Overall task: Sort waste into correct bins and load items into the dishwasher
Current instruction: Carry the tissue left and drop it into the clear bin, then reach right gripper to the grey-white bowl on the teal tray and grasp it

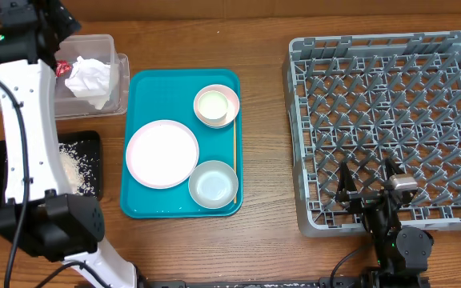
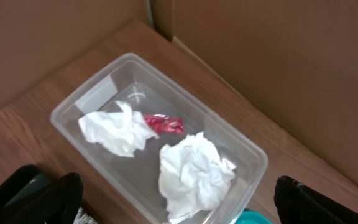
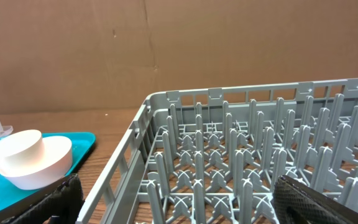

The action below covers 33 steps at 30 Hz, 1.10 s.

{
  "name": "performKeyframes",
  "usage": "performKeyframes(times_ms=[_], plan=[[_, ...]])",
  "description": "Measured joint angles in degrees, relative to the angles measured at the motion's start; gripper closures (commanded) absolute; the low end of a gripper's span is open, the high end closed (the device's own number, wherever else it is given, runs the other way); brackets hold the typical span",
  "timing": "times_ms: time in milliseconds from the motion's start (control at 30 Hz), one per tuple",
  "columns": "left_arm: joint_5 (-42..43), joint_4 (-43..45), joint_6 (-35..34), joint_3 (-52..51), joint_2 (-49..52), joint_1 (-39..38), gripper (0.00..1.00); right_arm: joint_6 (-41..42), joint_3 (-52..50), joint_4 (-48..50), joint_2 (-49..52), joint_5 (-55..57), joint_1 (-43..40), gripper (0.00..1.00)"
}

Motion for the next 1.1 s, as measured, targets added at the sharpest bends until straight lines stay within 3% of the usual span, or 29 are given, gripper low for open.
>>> performKeyframes(times_ms=[367, 833, 967, 1100], plan=[[-14.0, -9.6, -0.1, 0.0, 0.3, 2.6, 0.0, 0.0, 0.0, 0.0, 0.0, 0.0, 0.0, 0.0], [-7.8, -10.4, -1.5, 0.0, 0.3, 5.9, 0.0, 0.1, 0.0, 1.5, 0.0, -0.5, 0.0, 0.0], [-7.0, -10.4, -1.6, 0.0, 0.3, 5.9, 0.0, 6.1, 0.0, 9.5, 0.0, -11.0, 0.0, 0.0], [-6.5, -10.4, -1.6, 0.0, 0.3, 5.9, 0.0, 24.5, 0.1, 29.7, -0.2, -34.3, -0.1, 0.0]])
